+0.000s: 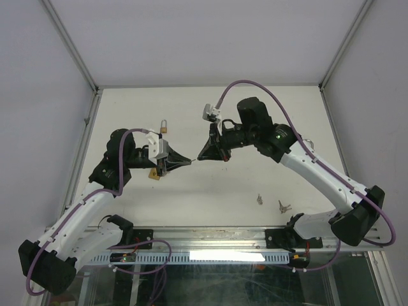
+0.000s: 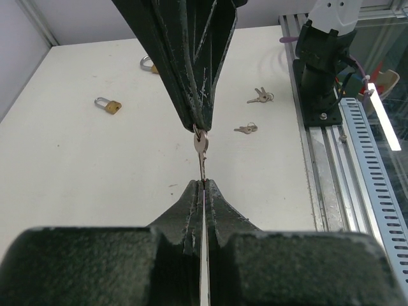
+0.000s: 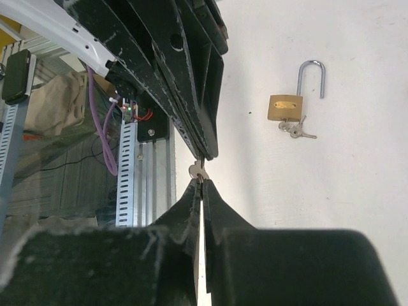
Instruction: Unlock with the key
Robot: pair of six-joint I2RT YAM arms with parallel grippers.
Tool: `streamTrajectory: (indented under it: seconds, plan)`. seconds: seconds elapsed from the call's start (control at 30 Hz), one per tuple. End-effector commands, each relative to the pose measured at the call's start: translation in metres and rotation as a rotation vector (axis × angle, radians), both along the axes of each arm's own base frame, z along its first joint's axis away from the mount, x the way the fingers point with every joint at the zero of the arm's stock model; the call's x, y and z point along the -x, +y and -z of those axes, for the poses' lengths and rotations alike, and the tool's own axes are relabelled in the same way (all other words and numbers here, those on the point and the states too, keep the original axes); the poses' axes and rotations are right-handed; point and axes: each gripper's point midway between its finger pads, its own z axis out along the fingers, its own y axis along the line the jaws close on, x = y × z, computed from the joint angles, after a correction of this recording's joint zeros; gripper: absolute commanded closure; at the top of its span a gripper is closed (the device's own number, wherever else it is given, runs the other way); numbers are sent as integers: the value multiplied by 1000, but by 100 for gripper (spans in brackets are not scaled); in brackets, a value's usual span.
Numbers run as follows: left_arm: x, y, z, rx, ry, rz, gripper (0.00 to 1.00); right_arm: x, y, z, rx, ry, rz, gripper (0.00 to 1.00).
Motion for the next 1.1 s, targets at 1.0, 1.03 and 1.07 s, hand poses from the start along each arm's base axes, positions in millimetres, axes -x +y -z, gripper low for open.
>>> streamTrajectory:
  seconds: [1.0, 1.03, 1.07]
  plan:
    - [-9, 0, -13, 93, 31, -113, 70, 5, 22, -20, -210, 109, -127, 100]
    - [-10, 0, -13, 96, 44, -117, 70, 4, 22, -20, -212, 107, -128, 100]
    - [-12, 0, -13, 100, 56, -128, 70, 5, 22, -21, -213, 107, -129, 100]
